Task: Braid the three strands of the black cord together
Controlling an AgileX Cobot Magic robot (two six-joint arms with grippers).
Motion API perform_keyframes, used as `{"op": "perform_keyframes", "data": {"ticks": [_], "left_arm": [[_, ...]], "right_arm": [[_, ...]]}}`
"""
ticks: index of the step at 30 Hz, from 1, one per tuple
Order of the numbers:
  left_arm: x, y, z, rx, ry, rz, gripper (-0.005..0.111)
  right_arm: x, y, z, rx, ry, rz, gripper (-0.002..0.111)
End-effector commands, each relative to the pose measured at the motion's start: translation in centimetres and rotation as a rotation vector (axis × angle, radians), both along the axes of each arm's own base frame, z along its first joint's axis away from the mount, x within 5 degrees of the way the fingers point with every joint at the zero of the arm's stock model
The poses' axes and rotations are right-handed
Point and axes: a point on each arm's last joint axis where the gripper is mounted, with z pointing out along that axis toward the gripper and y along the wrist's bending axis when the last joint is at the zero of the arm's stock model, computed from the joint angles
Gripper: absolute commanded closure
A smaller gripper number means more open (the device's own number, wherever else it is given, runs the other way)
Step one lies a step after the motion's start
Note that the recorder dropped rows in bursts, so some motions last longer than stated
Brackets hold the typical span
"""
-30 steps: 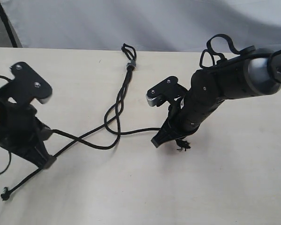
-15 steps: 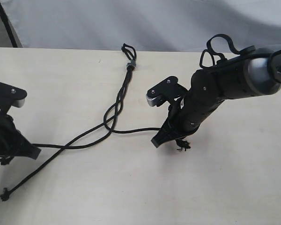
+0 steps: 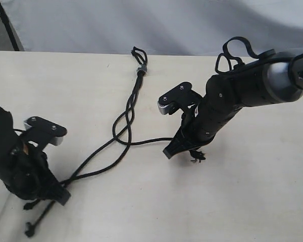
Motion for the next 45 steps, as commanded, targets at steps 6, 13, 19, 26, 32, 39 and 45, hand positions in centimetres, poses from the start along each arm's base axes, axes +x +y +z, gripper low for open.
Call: {"op": "perform_keyframes", "data": {"ticks": [6,13,19,26,32,39,45], "left_arm": [[-5.1,-9.9,0.3,-0.092,0.056,-0.431,0.105],[-2.7,-8.2,3.8,-0.056,-0.14,-0.407,0.105],[-2.9,-5.1,7.6,-0.078,-0.269,-0.351,0.105],[-4.1,-0.9,6.3,-0.089,-0.319,-0.159,0.105],[-4.7,0.0,5.2,-0.102,-0.291,-0.043,0.105],[-4.9,0.2,4.6,-0.105,-0.325,-0.043,0.105],[-5.4,0.5,2.9,-0.109,-0.332,-0.026,0.105]], "right_arm": [[0.1,-0.1,0.1,0.003,-0.007,-0.004,0.108],[0.1,-0.1,0.1,0.003,-0.007,-0.004,0.108],[0.1,-0.1,0.1,0.003,-0.007,-0.004,0.108],[0.1,-0.1,0.1,0.0,-0.003,-0.004,0.108],[0.1,-0.1,0.1,0.0,-0.003,-0.004,0.108],[-0.3,-0.6,-0.1,-0.067,0.036,0.033,0.108],[-0.7,-1.0,-0.2,-0.113,0.079,0.048,0.108]]}}
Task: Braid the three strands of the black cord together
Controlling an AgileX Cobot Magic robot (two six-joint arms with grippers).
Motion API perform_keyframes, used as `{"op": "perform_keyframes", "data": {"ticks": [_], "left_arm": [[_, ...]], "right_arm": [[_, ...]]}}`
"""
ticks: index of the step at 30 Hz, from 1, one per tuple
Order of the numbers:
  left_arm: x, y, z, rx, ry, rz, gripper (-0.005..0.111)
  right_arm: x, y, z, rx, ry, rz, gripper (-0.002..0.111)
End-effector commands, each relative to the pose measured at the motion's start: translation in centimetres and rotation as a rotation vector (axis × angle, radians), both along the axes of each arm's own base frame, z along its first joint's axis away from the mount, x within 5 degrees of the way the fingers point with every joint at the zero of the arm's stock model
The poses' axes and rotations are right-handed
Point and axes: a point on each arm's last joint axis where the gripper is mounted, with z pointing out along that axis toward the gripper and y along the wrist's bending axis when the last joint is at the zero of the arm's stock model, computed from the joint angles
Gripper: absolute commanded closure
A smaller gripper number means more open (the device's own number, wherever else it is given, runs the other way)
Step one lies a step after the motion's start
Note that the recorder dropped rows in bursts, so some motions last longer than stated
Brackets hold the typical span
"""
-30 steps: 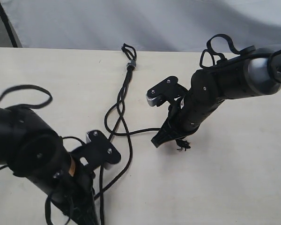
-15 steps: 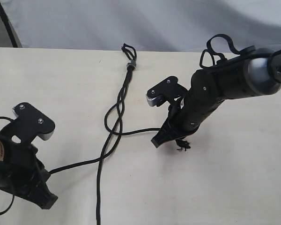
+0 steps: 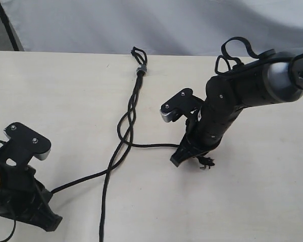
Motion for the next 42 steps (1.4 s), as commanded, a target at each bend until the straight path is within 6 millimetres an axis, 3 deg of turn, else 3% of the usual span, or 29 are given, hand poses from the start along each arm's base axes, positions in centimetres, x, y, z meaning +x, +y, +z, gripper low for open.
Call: {"op": "perform_keyframes", "data": {"ticks": [1,11,13,14,16,17,18,21,24,27,32,38,42], "left_arm": [[0.1,0.0,-0.8,-0.002,0.003,0.017,0.105],[0.6,-0.2,-3.2,0.038,0.082,0.018,0.105],[0.7,-0.2,-3.3,0.037,0.08,0.018,0.105],[0.7,-0.2,-3.3,0.036,0.078,0.018,0.105],[0.7,-0.2,-3.3,0.036,0.078,0.018,0.105],[0.7,-0.2,-3.3,0.036,0.078,0.018,0.105],[0.7,-0.2,-3.3,0.036,0.078,0.018,0.105],[0.7,-0.2,-3.3,0.036,0.071,0.013,0.105],[0.8,-0.3,-3.3,0.032,0.069,0.018,0.105],[0.8,-0.3,-3.3,0.032,0.069,0.018,0.105],[0.8,-0.3,-3.3,0.031,0.069,0.02,0.105],[0.8,-0.3,-3.3,0.03,0.07,0.024,0.105],[0.8,-0.3,-3.3,0.03,0.07,0.024,0.105]], "right_arm": [[-0.2,-0.4,0.0,-0.031,0.025,0.005,0.108],[-0.4,-0.6,-0.1,-0.049,0.056,-0.004,0.105],[-0.4,-0.4,0.0,-0.043,0.048,-0.009,0.089],[-0.4,-0.4,0.0,-0.042,0.049,-0.011,0.071],[-0.4,-0.3,0.2,-0.048,0.049,0.003,0.05],[-0.4,-0.1,1.5,-0.034,0.06,-0.015,0.041],[-0.5,0.1,2.2,-0.022,0.061,-0.017,0.04],[-3.0,2.2,6.2,0.074,0.007,0.065,0.041],[-6.7,4.8,7.3,0.128,0.013,0.16,0.041],[-10.7,7.4,6.2,0.146,0.044,0.269,0.041],[-15.0,10.2,4.8,0.272,-0.01,0.334,0.041],[-18.4,12.1,3.7,0.402,-0.038,0.308,0.041],[-19.4,13.3,2.3,0.42,-0.045,0.321,0.041]]}}
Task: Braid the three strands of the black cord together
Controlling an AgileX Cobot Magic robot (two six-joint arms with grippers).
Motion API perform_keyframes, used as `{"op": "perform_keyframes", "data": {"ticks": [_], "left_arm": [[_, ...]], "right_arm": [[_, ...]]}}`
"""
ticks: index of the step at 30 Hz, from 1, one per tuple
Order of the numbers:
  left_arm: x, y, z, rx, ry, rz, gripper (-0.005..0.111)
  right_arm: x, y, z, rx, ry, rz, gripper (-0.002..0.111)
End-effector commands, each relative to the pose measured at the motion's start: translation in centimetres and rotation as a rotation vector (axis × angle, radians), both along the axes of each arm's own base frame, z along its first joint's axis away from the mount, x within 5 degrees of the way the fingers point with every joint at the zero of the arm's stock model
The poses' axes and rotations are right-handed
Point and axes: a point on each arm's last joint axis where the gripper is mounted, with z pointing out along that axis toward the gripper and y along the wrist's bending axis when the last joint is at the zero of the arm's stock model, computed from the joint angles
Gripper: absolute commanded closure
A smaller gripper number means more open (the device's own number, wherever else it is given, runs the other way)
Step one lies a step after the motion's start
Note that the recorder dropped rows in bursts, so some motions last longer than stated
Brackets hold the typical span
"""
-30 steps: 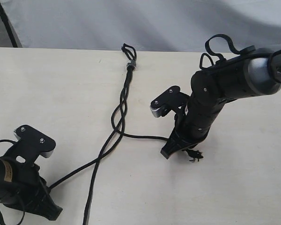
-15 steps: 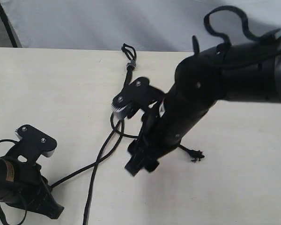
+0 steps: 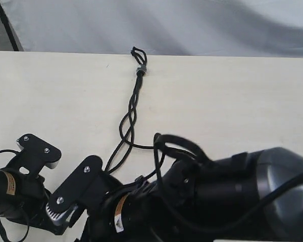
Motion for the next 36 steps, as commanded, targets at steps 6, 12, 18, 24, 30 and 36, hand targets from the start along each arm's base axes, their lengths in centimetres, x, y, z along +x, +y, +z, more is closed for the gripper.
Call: {"op": "perform_keyframes", "data": {"ticks": [6,12,18,24,30,36], "left_arm": [[-0.2,0.1,-0.2,0.0,0.008,0.012,0.105],[-0.2,0.1,-0.2,0.0,0.008,0.012,0.105],[-0.2,0.1,-0.2,0.0,0.008,0.012,0.105],[-0.2,0.1,-0.2,0.0,0.008,0.012,0.105],[-0.2,0.2,-0.2,0.001,0.01,0.012,0.105],[-0.2,0.2,-0.2,0.0,0.014,0.016,0.105]], "right_arm": [[-1.0,1.4,-3.8,-0.016,0.021,-0.029,0.041],[-0.9,1.3,-4.2,-0.036,-0.007,0.014,0.072],[1.7,-0.4,-2.7,-0.069,-0.006,-0.022,0.108],[4.6,-3.2,0.2,-0.093,-0.031,-0.066,0.108],[7.0,-7.2,3.2,-0.174,-0.093,-0.088,0.108],[11.6,-11.6,4.9,-0.178,-0.242,-0.216,0.108]]}}
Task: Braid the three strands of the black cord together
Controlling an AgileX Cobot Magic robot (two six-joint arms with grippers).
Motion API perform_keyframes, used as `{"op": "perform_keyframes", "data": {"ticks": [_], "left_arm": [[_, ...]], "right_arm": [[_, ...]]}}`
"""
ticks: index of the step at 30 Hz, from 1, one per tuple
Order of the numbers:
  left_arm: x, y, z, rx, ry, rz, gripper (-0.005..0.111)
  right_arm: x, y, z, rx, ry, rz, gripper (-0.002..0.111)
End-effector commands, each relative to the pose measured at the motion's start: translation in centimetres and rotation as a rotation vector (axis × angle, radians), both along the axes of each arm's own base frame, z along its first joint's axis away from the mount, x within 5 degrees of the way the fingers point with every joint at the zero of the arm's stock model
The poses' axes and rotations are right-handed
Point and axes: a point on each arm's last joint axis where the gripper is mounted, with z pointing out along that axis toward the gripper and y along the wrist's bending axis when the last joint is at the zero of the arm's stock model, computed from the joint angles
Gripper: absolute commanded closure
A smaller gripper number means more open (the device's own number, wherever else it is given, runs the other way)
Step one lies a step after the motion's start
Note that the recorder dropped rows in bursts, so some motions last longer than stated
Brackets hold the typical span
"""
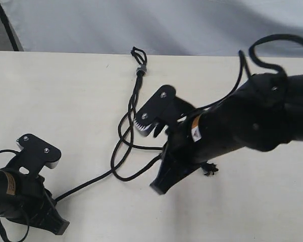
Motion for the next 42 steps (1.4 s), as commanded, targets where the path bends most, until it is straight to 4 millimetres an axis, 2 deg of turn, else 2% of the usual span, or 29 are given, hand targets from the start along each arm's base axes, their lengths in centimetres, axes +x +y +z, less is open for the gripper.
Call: {"op": "perform_keyframes", "data": {"ticks": [1,5,9,13,14,17,21,24,28,30,33,35,37,39,42], "left_arm": [[-0.2,0.2,-0.2,0.004,0.015,0.009,0.105],[-0.2,0.2,-0.2,0.004,0.015,0.009,0.105],[-0.2,0.2,-0.2,0.004,0.015,0.009,0.105],[-0.2,0.2,-0.2,0.004,0.015,0.009,0.105],[-0.2,0.2,-0.2,0.004,0.015,0.009,0.105],[-0.2,0.2,-0.2,0.004,0.015,0.009,0.105],[-0.3,0.2,-0.2,0.005,0.018,0.009,0.105],[-0.3,0.2,-0.2,0.006,0.02,0.009,0.105],[-0.3,0.2,-0.2,0.005,0.02,0.011,0.105],[-0.3,0.2,-0.2,0.006,0.022,0.011,0.105],[-0.3,0.2,-0.2,0.006,0.022,0.011,0.105],[-0.3,0.2,-0.2,0.005,0.022,0.013,0.105],[-0.3,0.2,-0.2,0.005,0.022,0.013,0.105],[-0.3,0.2,-0.2,0.005,0.022,0.013,0.105],[-0.3,0.2,-0.2,0.005,0.022,0.013,0.105]], "right_arm": [[3.4,-3.2,0.7,0.006,-0.116,-0.087,0.108],[6.5,-5.7,-0.3,0.016,-0.172,-0.171,0.108],[8.8,-7.5,-2.6,0.004,-0.178,-0.229,0.108],[10.4,-8.0,-6.0,-0.017,-0.147,-0.251,0.108],[10.8,-7.9,-7.2,-0.04,-0.112,-0.249,0.108],[11.9,-7.9,-9.2,-0.137,-0.002,-0.227,0.108],[13.4,-9.3,-9.4,-0.162,0.068,-0.309,0.108],[12.6,-10.0,-9.7,-0.215,0.167,-0.323,0.108],[10.3,-9.1,-10.0,-0.274,0.378,-0.296,0.108],[7.7,-7.0,-10.0,-0.299,0.543,-0.166,0.108],[2.4,-1.2,-8.3,-0.241,0.689,0.155,0.108],[0.3,1.3,-7.0,-0.243,0.634,0.316,0.108],[-0.8,2.7,-5.5,-0.279,0.52,0.409,0.108],[-0.7,3.3,-3.8,-0.3,0.371,0.418,0.108],[0.9,2.9,-1.0,-0.305,0.173,0.318,0.108]]}}
